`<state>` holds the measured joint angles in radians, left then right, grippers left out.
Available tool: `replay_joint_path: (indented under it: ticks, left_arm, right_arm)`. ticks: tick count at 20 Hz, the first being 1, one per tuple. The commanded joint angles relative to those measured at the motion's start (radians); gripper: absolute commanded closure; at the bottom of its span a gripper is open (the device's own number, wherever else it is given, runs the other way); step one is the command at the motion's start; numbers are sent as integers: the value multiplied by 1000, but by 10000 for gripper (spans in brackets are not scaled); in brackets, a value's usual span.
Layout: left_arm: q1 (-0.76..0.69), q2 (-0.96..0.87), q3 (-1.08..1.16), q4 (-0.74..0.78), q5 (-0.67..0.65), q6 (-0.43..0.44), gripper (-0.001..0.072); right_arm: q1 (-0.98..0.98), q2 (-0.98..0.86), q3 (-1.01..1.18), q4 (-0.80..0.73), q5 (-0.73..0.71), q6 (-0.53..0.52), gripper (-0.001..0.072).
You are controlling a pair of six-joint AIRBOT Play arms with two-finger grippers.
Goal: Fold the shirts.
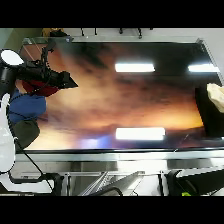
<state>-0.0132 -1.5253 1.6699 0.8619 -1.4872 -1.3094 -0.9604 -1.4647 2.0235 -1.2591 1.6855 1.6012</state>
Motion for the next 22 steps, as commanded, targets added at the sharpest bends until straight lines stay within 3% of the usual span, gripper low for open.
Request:
replay_joint_path:
  ticks: [1, 3, 4, 7, 11, 13, 14, 16, 17, 19, 22]
  left_arm:
    - [-1, 0, 0, 1, -2, 0, 617]
    - [-1, 0, 0, 1, -2, 1, 617]
    - [-1, 0, 0, 1, -2, 1, 618]
    - [-1, 0, 0, 1, 8, 0, 617]
    - [-1, 0, 0, 1, 48, 0, 617]
    - [-1, 0, 0, 1, 55, 1, 617]
    - [-1, 0, 0, 0, 59, 0, 617]
    - [-1, 0, 0, 0, 63, 0, 618]
    - [-2, 0, 0, 0, 61, 0, 617]
    - [-3, 0, 0, 0, 56, 0, 617]
    - [-10, 0, 0, 0, 43, 0, 617]
  right_arm:
    - [-5, -2, -18, -185, 89, 73, 690]
    - [-5, 0, -17, -119, 33, 71, 691]
    - [-5, -1, -17, -17, -30, 60, 690]
    - [0, -6, -18, 430, -328, -45, 691]
    - [51, -53, -16, 1101, -748, -415, 691]
    - [62, -94, -7, 1432, -787, -625, 691]
    - [62, -114, 4, 1517, -761, -697, 691]
    - [48, -132, 10, 1454, -684, -703, 691]
    - [38, -139, 10, 1366, -635, -655, 691]
    - [23, -150, 10, 1108, -519, -461, 691]
    - [10, -151, 10, 795, -330, -291, 692]
